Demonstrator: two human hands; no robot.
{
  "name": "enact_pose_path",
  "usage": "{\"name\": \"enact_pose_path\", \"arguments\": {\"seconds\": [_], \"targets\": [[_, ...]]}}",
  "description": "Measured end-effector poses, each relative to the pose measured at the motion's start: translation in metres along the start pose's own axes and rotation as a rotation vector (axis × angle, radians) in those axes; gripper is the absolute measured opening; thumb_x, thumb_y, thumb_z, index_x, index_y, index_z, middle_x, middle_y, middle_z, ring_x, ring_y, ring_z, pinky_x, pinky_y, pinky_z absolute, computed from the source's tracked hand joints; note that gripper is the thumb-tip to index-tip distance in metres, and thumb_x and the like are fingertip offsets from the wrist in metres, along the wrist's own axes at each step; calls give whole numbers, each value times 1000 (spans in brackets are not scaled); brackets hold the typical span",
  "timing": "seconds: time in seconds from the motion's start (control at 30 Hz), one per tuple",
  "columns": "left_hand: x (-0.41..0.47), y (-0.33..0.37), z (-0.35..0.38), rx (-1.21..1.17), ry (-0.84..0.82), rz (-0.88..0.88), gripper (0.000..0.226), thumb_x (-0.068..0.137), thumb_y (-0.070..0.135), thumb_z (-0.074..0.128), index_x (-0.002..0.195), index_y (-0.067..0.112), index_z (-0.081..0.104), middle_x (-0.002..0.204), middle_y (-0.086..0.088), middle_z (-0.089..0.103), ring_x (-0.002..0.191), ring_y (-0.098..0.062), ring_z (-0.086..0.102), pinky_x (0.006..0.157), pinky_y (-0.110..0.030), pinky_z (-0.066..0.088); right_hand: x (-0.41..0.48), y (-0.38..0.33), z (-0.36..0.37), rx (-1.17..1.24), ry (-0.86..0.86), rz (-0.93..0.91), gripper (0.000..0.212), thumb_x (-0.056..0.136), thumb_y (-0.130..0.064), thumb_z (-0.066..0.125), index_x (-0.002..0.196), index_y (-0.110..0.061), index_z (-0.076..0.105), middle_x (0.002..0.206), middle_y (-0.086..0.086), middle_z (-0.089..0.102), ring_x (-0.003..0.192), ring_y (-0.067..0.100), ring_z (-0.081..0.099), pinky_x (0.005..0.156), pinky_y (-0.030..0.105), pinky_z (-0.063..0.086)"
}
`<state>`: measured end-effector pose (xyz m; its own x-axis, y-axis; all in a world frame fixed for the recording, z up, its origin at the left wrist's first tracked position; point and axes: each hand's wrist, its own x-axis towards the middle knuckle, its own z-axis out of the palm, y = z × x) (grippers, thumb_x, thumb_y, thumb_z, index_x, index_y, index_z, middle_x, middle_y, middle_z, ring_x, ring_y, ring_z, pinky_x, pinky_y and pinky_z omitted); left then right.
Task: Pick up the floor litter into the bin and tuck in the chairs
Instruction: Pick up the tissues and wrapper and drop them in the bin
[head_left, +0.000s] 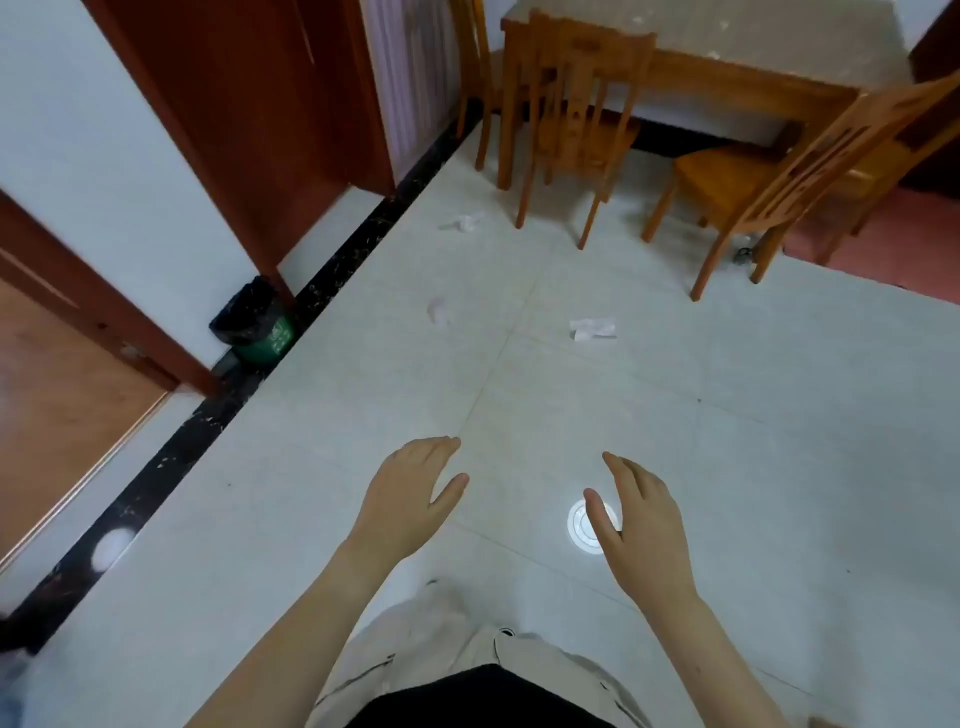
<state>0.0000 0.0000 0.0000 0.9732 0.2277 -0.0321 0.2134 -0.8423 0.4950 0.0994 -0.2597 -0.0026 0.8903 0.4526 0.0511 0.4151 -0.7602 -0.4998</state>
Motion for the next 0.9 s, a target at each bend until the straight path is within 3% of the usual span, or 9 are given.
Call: {"name": "enact_pose_path", "arguments": {"seconds": [0.4, 0.6, 0.77, 0.9], "targets": [[78, -57, -28, -23, 151, -134, 55, 94, 52, 32, 137, 22, 48, 139, 7, 50, 130, -11, 41, 108, -24, 26, 136, -29, 31, 39, -28, -99, 55, 95, -48, 37, 135, -13, 53, 132, 5, 58, 123, 23, 51, 101, 42, 45], [162, -129, -52, -54, 127, -182, 57, 94, 54, 30, 137, 20, 48, 138, 7, 52, 129, -9, 44, 107, -25, 30, 252, -68, 78, 31, -77, -91, 57, 94, -50, 36, 135, -14, 53, 132, 5, 59, 123, 24, 51, 101, 40, 42], [260, -204, -113, -11, 141, -178, 58, 94, 53, 29, 137, 20, 48, 138, 8, 51, 128, -8, 43, 105, -22, 28, 368, -116, 106, 30, -100, -66, 61, 93, -53, 32, 138, -16, 49, 137, 4, 55, 126, 23, 48, 103, 39, 41], [349, -252, -170, 10, 174, -131, 56, 95, 51, 31, 137, 18, 49, 137, 5, 53, 126, -10, 44, 107, -31, 36, 461, -153, 115, 56, -61, -87, 58, 94, -50, 35, 137, -15, 49, 135, 4, 56, 125, 23, 48, 102, 40, 43]]}}
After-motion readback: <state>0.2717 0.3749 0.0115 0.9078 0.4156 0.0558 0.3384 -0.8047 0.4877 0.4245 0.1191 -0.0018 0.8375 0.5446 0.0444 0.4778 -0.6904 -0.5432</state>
